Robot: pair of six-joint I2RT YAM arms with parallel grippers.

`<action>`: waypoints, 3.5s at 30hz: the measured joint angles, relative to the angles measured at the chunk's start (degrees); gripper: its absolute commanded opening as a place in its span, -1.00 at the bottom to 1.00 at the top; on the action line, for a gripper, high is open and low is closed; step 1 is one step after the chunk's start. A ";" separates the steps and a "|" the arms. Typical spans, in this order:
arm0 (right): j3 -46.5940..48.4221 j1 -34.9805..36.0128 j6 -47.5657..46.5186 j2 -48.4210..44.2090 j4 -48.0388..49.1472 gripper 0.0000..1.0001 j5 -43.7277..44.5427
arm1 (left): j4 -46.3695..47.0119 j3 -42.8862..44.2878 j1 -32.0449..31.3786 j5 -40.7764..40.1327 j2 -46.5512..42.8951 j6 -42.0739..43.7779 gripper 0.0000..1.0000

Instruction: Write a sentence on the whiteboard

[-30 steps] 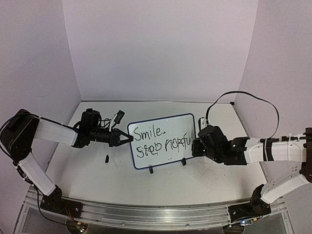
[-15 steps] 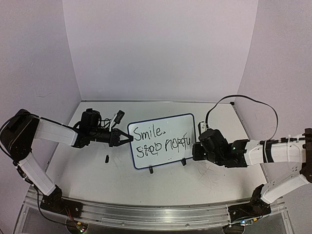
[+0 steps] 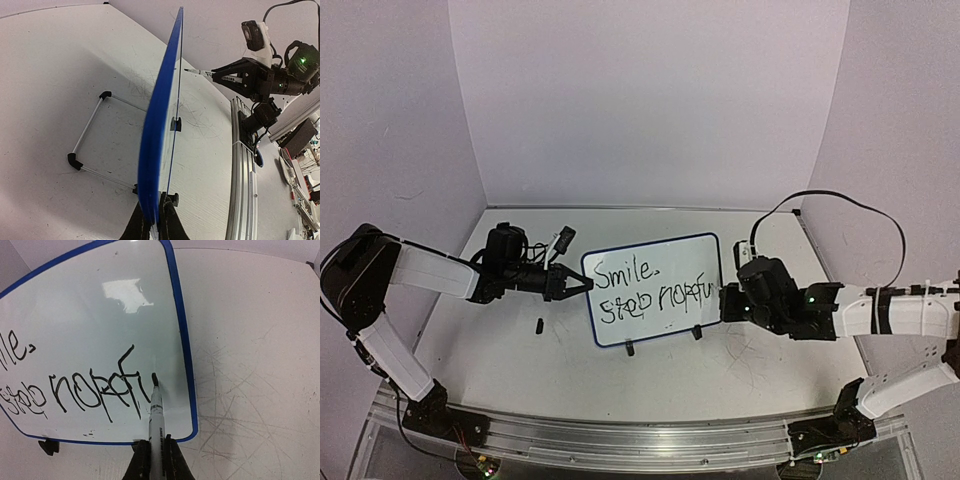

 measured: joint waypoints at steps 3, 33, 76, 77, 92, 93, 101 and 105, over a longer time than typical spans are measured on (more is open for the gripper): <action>0.63 -1.28 -0.53 -0.02 0.48 -1.00 0.00 | 0.00 0.00 0.00 0.00 0.00 0.00 -1.00; 2.21 -3.47 -2.59 2.65 3.82 -1.00 -1.20 | 0.00 0.00 -0.01 -0.03 0.02 -0.04 -1.00; -3.77 -3.38 1.44 0.38 1.34 -1.00 -5.23 | 0.07 0.02 -0.04 0.00 0.11 -0.04 -1.00; -3.77 -3.38 1.42 0.02 0.86 -1.00 -5.15 | 0.07 0.02 -0.02 0.00 0.13 -0.02 -1.00; -5.57 -3.49 -2.63 -7.80 2.16 -1.00 -8.46 | 0.07 0.07 -0.02 0.28 0.31 0.02 -1.00; -5.65 -3.49 -2.63 -7.25 2.03 -1.00 -8.44 | 0.07 0.07 -0.02 0.28 0.31 0.02 -1.00; -5.92 -3.49 -2.88 -5.55 0.68 -1.00 -8.60 | 0.07 0.07 -0.02 0.26 0.31 0.02 -1.00; -5.92 -3.49 -2.98 -5.35 0.33 -1.00 -8.78 | 0.07 0.07 -0.02 0.26 0.31 0.02 -1.00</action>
